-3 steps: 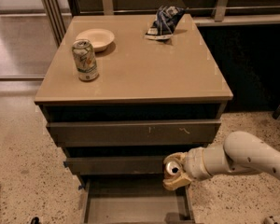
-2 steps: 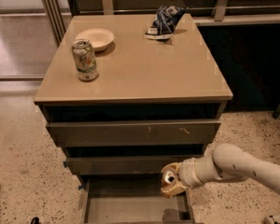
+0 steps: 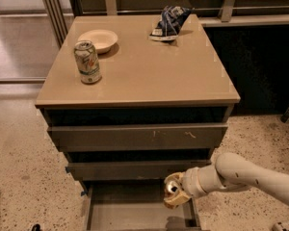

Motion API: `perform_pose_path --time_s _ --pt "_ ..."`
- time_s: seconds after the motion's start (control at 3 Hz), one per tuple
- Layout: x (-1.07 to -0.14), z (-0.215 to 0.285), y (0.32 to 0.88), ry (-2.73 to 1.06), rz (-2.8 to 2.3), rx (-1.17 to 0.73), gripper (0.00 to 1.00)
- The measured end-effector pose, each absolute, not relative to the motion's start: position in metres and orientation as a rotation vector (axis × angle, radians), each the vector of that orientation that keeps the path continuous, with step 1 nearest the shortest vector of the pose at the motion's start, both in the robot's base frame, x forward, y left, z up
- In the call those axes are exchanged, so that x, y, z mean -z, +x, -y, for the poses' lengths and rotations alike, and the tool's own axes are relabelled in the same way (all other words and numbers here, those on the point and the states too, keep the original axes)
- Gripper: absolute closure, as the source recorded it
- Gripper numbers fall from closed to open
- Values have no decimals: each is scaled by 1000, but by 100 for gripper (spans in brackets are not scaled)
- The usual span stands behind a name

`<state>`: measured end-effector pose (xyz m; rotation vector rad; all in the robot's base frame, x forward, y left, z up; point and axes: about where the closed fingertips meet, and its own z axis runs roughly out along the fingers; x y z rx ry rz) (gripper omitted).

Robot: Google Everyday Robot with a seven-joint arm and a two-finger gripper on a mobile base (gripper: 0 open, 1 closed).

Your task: Place orange can into bottom drawer

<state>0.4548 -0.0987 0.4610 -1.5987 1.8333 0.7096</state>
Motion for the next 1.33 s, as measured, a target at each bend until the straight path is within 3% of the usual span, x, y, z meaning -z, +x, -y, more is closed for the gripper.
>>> perform_pose_path --time_s 0.33,1.0,1.33 --pt "-442 98 454 -1597 -1831 -714 100" --pt "-296 77 452 -1520 -1720 -797 100" --pt "-296 77 452 -1521 -1720 -797 100"
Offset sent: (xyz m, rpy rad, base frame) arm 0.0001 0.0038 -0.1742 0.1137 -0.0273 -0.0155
